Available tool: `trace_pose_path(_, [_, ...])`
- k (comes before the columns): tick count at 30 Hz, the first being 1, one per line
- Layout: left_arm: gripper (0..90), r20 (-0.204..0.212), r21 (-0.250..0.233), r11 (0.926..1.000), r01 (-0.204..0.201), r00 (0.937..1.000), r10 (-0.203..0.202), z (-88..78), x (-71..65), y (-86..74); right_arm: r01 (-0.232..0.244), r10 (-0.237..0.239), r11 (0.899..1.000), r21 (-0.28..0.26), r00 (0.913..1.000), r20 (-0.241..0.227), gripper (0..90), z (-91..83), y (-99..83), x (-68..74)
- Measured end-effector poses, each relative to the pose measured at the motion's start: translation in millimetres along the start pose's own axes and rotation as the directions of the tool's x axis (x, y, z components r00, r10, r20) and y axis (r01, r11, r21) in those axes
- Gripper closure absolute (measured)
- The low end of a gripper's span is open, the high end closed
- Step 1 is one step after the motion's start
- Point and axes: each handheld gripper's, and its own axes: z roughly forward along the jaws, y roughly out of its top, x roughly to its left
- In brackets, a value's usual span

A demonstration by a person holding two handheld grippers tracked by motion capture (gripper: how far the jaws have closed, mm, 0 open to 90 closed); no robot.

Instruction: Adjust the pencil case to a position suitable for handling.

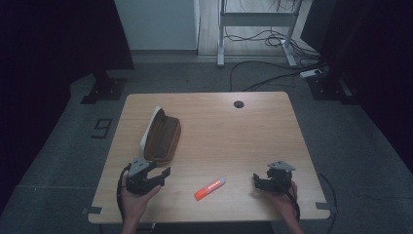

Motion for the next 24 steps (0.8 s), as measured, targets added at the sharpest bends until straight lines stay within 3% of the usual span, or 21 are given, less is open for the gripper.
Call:
trace_pose_path(16, [36.4,-0.059,-0.060,0.9978,0.030,0.9977,-0.033,-20.2,18.8,8.5,-0.002,0.002,1.000,-0.002,1.0000,0.002,10.3,-0.1,0.0,-0.1])
trace_pose_path(24, [36.2,-0.095,-0.078,0.9954,0.056,0.9935,-0.063,-27.8,32.8,7.5,-0.003,0.003,1.000,-0.003,1.0000,0.004,10.8,-0.2,-0.1,-0.2])
